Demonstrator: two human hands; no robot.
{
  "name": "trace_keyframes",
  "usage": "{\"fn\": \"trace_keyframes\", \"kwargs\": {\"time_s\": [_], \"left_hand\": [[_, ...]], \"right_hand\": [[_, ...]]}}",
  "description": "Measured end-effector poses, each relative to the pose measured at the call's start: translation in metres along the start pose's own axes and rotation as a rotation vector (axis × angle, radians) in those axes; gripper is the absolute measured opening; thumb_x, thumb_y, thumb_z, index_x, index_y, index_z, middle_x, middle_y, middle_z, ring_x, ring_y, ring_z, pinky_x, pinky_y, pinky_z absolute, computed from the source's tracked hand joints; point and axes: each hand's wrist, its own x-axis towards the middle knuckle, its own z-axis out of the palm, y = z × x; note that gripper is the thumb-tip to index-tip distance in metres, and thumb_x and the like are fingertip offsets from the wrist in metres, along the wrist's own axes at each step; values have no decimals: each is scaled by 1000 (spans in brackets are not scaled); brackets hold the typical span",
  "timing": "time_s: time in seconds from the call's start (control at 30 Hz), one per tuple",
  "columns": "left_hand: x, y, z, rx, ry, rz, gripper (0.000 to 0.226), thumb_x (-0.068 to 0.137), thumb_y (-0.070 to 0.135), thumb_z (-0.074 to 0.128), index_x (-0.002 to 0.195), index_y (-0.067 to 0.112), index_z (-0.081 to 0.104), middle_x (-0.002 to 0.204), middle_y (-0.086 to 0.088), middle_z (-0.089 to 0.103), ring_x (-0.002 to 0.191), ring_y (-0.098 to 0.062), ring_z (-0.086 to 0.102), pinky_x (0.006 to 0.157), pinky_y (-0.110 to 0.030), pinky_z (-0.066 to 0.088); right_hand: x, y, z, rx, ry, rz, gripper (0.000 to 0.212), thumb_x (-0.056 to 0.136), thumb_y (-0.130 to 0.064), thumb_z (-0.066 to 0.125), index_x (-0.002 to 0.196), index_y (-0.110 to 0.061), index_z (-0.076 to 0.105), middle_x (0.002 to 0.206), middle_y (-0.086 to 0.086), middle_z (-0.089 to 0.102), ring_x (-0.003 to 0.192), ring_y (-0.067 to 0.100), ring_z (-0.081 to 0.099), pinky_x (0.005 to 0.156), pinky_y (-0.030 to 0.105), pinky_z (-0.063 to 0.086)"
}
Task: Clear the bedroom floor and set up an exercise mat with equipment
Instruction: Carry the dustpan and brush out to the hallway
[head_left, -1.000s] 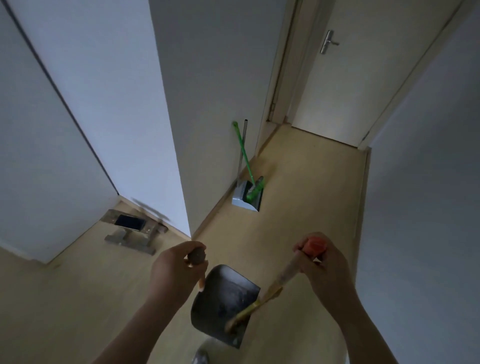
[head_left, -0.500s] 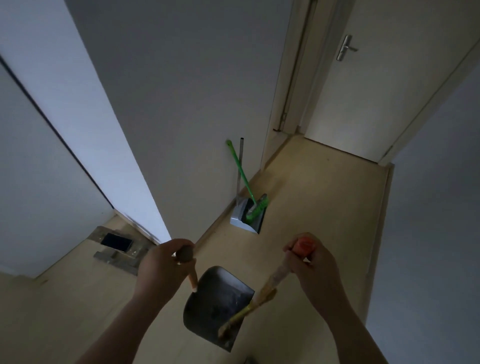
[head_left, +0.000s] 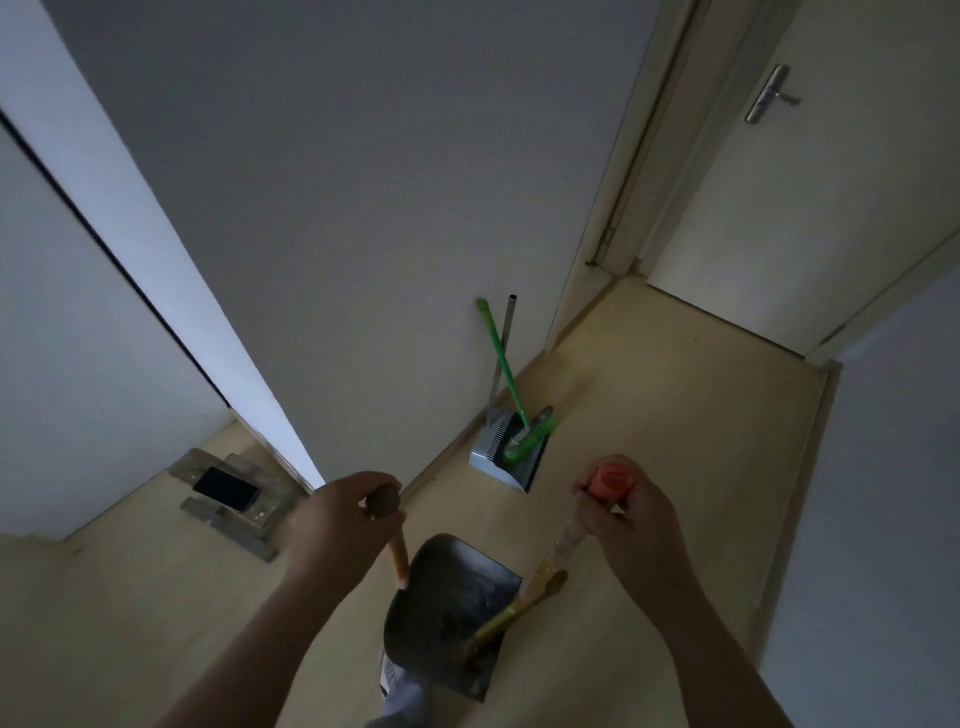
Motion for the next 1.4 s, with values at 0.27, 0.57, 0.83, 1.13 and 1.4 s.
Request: {"fn": "trace_keyframes", "kwargs": {"time_s": [0.27, 0.57, 0.83, 1.13, 1.4], "left_hand": [[81, -1, 13, -51, -146, -20, 19, 83, 15, 68, 93, 30, 66, 89, 12, 68, 80, -6, 64, 80, -32, 56], [153, 3, 49, 15, -172, -40, 14, 79, 13, 66, 85, 24, 71, 83, 5, 72, 78, -17, 67, 75, -38, 57], [203, -3, 72, 174, -228, -31, 12, 82, 13, 61, 87, 20, 69, 80, 4, 66, 76, -20, 59, 63, -25, 37], [225, -26, 98, 256, -308, -14, 7, 83, 18, 63, 87, 22, 67, 84, 3, 67, 78, -21, 62, 56, -17, 30], [224, -18, 114, 306, -387, -1, 23, 81, 33, 42, 91, 19, 58, 90, 0, 64, 81, -23, 60, 68, -28, 44]], "right_hand": [[59, 15, 23, -6, -1, 94, 23, 79, 8, 65, 73, -12, 55, 70, 6, 57, 63, 18, 55, 59, 26, 46], [135, 44, 33, -45, -85, 94, 23, 82, 4, 66, 73, -14, 56, 68, 3, 59, 65, 17, 58, 60, 19, 46], [180, 66, 46, -40, -134, 107, 15, 83, -8, 65, 77, -20, 57, 76, -2, 65, 69, 10, 63, 65, 23, 49], [199, 72, 51, -56, -167, 117, 27, 81, 7, 65, 77, -19, 59, 78, -8, 67, 71, 6, 63, 63, 12, 46], [201, 74, 59, -51, -209, 119, 27, 80, 8, 65, 76, -17, 60, 74, -2, 66, 66, 14, 62, 60, 20, 47]]}}
